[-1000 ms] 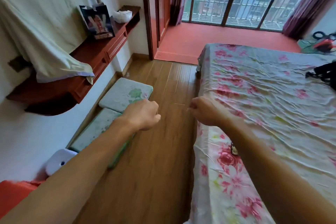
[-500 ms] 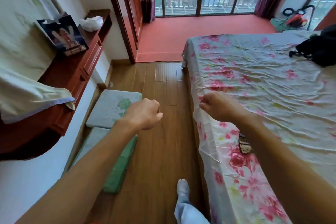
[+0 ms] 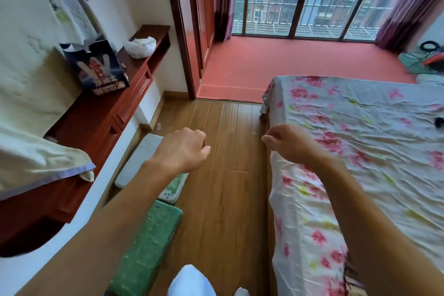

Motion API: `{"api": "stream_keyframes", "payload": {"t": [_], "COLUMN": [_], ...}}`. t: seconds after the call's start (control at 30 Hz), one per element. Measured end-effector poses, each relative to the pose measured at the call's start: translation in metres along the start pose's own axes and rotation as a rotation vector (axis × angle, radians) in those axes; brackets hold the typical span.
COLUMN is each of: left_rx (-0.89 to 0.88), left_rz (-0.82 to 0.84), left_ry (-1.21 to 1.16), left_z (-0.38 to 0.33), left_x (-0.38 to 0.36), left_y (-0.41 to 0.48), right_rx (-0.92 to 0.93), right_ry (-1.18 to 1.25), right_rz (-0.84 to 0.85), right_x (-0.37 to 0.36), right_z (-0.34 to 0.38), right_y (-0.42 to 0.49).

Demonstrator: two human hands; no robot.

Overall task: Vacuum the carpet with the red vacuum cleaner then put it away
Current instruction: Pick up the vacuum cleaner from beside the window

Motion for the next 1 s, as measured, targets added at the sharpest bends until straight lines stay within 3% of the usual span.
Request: {"api": "stream_keyframes", "payload": {"t": [0.33,0.57,0.8,1.0], "left_rx": [-0.089,-0.204,-0.296,-0.312], "left_rz": [0.216,0.199,0.248,0.282], "left_ry": [-0.023,-0.067,0.056,0.081], "left_z": [0.058,0.084,0.088,0.067], "left_x": [0.0,0.054,0.093,0.1], "left_y": [0.199,0.349,0.479,0.595], "right_rx": [-0.069,-0.216,-0.239,-0.246], "right_ry": [-0.064,-0.11,-0.146,-0.107], "right_rz": [0.024,-0.039,-0.054,-0.039], "right_x": [0.011,0.059,0.104,0.12], "right_z": [-0.013,-0.027,-0.034,-0.083], "right_y": [0.188,0.311,0.418,0.52]}}
Point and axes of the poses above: each hand's wrist, its own y-axis towards the middle knuckle, its own x-axis out of the back of the hand, z = x × y, the point moved 7 cm from there along y, towards the middle knuckle, and after that the axes turned 4 degrees about -y, right-handed, at the moved point
